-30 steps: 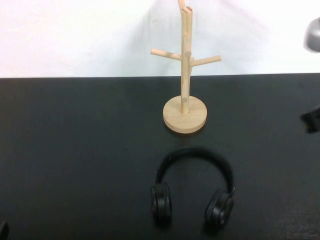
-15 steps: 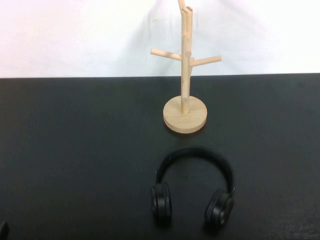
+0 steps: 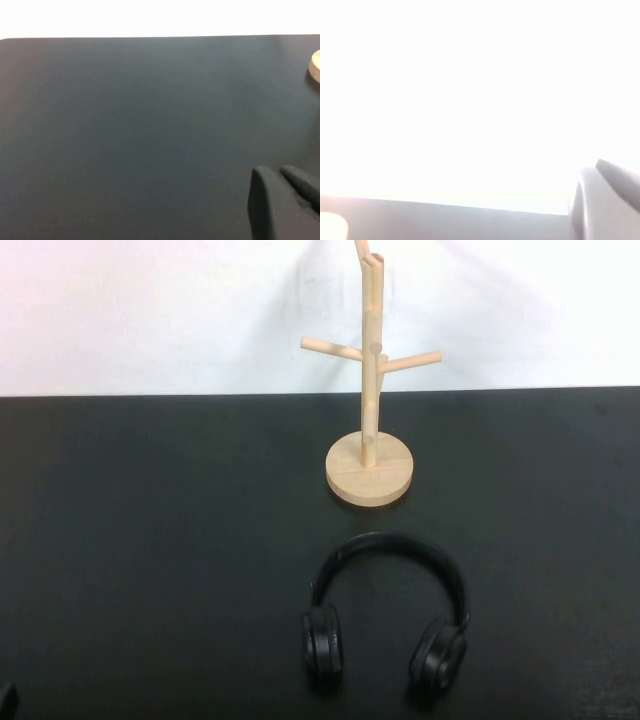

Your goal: Take out the headphones from the headphone stand

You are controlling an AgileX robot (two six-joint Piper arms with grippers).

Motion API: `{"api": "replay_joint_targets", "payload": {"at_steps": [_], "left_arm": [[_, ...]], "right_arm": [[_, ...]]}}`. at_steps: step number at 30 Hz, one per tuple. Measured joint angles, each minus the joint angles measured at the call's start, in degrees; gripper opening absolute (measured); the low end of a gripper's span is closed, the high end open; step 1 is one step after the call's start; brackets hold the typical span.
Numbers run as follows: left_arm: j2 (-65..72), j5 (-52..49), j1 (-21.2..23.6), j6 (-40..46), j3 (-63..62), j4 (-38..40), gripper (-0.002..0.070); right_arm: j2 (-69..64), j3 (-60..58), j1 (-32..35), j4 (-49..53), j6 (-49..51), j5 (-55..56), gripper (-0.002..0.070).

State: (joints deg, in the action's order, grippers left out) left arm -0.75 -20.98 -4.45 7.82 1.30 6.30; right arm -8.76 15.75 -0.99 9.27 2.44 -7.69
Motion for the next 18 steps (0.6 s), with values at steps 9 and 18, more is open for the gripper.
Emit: {"api": "replay_joint_targets", "payload": {"at_steps": [9,18], "left_arm": [[0.00,0.00,0.00,0.00,0.00,0.00,-0.0003],[0.00,0.00,0.00,0.00,0.00,0.00,-0.0003]], "right_arm": [[7.31,-16.39,6.07,-4.74,2.09,11.61,-0.0006],[9.18,-17.22,7.13,-6.59,2.14,1.56,-0.0006]]}}
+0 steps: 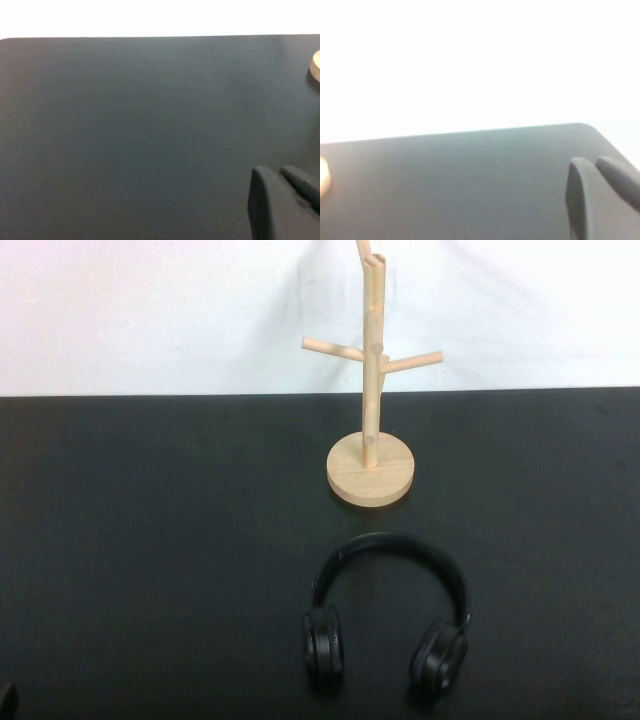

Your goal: Take out the headphones from the headphone stand

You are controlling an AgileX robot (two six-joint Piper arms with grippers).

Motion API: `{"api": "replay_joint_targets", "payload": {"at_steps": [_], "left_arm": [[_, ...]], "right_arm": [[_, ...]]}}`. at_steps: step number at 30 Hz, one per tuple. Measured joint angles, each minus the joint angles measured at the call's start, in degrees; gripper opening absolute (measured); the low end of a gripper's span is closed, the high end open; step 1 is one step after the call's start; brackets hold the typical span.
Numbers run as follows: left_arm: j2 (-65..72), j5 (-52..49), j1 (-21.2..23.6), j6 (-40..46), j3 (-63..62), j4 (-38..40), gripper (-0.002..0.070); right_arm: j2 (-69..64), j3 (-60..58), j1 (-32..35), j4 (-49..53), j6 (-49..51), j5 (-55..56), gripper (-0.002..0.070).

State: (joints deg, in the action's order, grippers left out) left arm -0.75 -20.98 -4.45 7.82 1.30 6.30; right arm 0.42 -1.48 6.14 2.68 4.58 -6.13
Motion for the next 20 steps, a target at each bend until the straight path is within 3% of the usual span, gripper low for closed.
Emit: {"api": "replay_joint_targets", "payload": {"at_steps": [7,20], "left_arm": [[0.00,0.00,0.00,0.00,0.00,0.00,-0.0003],[0.00,0.00,0.00,0.00,0.00,0.00,-0.0003]], "right_arm": [[0.00,-0.12,0.00,0.67,0.00,-14.66,-0.0006],[0.00,-0.12,0.09,0.83,0.00,-15.55,-0.0007]]}}
